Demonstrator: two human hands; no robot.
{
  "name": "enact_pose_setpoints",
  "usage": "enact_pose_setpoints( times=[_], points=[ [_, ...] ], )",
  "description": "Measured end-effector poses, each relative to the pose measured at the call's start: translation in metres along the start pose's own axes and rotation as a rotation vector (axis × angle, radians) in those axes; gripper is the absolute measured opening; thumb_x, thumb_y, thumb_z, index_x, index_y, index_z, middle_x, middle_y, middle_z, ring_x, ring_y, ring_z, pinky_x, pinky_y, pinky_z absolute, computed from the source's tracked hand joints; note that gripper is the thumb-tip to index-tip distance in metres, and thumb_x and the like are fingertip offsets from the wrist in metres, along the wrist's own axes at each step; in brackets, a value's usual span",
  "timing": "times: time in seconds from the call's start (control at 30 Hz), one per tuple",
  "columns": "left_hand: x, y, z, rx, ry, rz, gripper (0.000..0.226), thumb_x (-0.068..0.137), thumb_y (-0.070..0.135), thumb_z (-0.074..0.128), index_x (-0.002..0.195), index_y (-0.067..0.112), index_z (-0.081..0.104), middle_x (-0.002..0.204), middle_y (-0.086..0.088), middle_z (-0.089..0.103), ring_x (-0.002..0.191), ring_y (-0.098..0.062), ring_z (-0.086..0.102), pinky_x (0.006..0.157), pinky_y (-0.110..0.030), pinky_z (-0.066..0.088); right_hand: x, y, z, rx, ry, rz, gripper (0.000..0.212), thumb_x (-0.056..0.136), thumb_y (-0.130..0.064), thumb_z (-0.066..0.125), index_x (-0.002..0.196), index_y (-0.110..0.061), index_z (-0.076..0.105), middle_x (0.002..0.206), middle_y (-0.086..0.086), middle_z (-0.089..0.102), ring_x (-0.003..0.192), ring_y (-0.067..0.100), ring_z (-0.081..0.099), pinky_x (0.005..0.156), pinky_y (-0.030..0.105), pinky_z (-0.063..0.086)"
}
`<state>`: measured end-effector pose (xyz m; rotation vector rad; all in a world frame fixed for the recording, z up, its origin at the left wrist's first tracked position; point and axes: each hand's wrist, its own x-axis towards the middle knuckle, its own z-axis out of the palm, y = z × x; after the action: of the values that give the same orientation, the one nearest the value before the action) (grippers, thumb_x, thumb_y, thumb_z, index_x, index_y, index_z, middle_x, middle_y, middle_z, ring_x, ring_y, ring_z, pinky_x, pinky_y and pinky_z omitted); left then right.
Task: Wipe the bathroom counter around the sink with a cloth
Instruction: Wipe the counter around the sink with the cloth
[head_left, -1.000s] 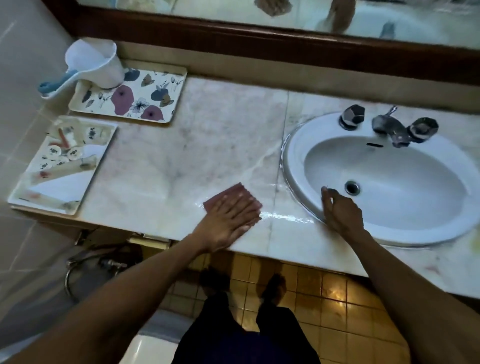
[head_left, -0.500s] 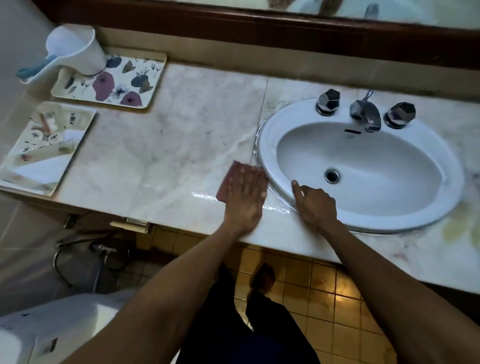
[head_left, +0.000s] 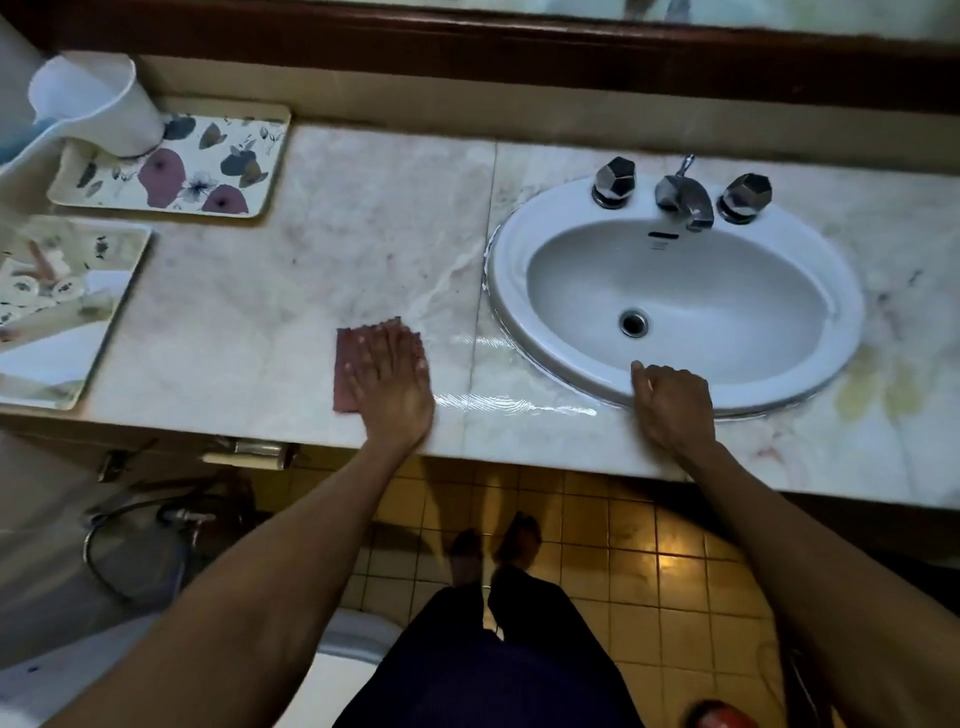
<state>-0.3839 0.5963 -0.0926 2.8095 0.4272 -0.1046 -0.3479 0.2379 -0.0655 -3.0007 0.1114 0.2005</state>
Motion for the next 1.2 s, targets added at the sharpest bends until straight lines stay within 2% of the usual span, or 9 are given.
enact_pose_setpoints(
  times=[0.23,0.37,0.43,0.5,0.57,0.67,0.73,0.93,1.2],
  points=[
    [-0.083,0.118,0.046,-0.088,-0.115,0.421,0.058,0.108,0.037,0.028,0.162,0.025,0.013,0.171,-0.002,0.003,0.158,-0.030,-0.004,0.124,-0.058,0.004,-0.005,-0.004,0.007,0.064,0.058,-0.022,0.054,0.097,-0.045,0.019,0.071,-0.013,0.054,0.076,0.016,0.065,0.076,0.039,0.060,0.079,0.042,0.042],
    [-0.072,0.094,0.039,0.013,-0.263,0.797,0.056,0.107,0.045,0.025,0.161,0.034,0.016,0.171,0.007,0.002,0.158,-0.022,-0.003,0.125,-0.052,0.005,-0.006,0.014,0.007,0.155,0.040,-0.132,0.060,0.098,-0.050,0.023,0.103,-0.011,0.069,0.098,0.013,0.071,0.094,0.037,0.063,0.087,0.042,0.043],
    [-0.043,0.066,0.028,0.088,-0.272,0.948,0.054,0.107,0.049,0.022,0.160,0.038,0.020,0.170,0.009,0.007,0.158,-0.019,0.000,0.126,-0.047,0.005,-0.006,0.022,0.004,0.161,0.023,-0.177,0.054,0.099,-0.049,0.026,0.103,-0.012,0.066,0.097,0.011,0.070,0.094,0.035,0.062,0.085,0.041,0.042],
    [-0.017,0.045,0.016,0.136,-0.238,0.899,0.054,0.107,0.050,0.019,0.160,0.039,0.017,0.170,0.010,0.006,0.158,-0.019,0.000,0.126,-0.050,0.009,-0.008,0.029,0.002,0.163,0.039,-0.214,0.045,0.102,-0.045,0.032,0.099,-0.014,0.065,0.094,0.009,0.070,0.092,0.034,0.062,0.083,0.040,0.042],
    [-0.001,0.040,0.007,0.120,-0.218,0.709,0.056,0.106,0.049,0.016,0.161,0.037,0.012,0.170,0.010,0.002,0.158,-0.019,-0.004,0.124,-0.056,0.010,-0.011,0.034,0.000,0.163,0.068,-0.235,0.045,0.101,-0.046,0.032,0.103,-0.016,0.065,0.097,0.006,0.071,0.094,0.031,0.062,0.085,0.041,0.043],
    [-0.006,0.061,0.014,0.088,-0.168,0.439,0.060,0.105,0.047,0.010,0.162,0.031,0.007,0.171,0.005,-0.001,0.158,-0.022,-0.008,0.124,-0.060,0.005,-0.012,0.049,-0.001,0.161,0.064,-0.241,0.052,0.099,-0.049,0.028,0.113,-0.017,0.066,0.106,0.006,0.071,0.102,0.030,0.062,0.092,0.042,0.042],
    [-0.026,0.083,0.028,0.103,-0.131,0.361,0.061,0.105,0.045,0.011,0.163,0.026,0.002,0.171,0.000,-0.004,0.157,-0.024,-0.009,0.124,-0.061,0.004,-0.014,0.066,-0.002,0.146,0.056,-0.244,0.051,0.100,-0.048,0.027,0.118,-0.018,0.064,0.111,0.007,0.069,0.106,0.030,0.060,0.097,0.043,0.039],
    [-0.114,0.153,0.061,0.115,-0.081,0.442,0.059,0.107,0.042,0.017,0.163,0.024,0.005,0.171,-0.001,-0.003,0.158,-0.027,-0.008,0.124,-0.059,0.005,-0.015,0.137,-0.013,0.093,0.066,-0.359,0.042,0.102,-0.040,0.036,0.130,-0.016,0.055,0.127,0.008,0.061,0.120,0.029,0.052,0.104,0.042,0.037],
    [-0.174,0.256,0.103,0.089,-0.105,0.449,0.060,0.108,0.043,0.018,0.162,0.027,-0.001,0.171,0.004,-0.008,0.157,-0.024,-0.013,0.124,-0.058,0.003,-0.026,0.201,-0.023,0.141,-0.039,-0.470,0.055,0.102,-0.041,0.034,0.152,-0.019,0.035,0.160,0.005,0.032,0.149,0.026,0.025,0.118,0.045,0.024]
  ],
)
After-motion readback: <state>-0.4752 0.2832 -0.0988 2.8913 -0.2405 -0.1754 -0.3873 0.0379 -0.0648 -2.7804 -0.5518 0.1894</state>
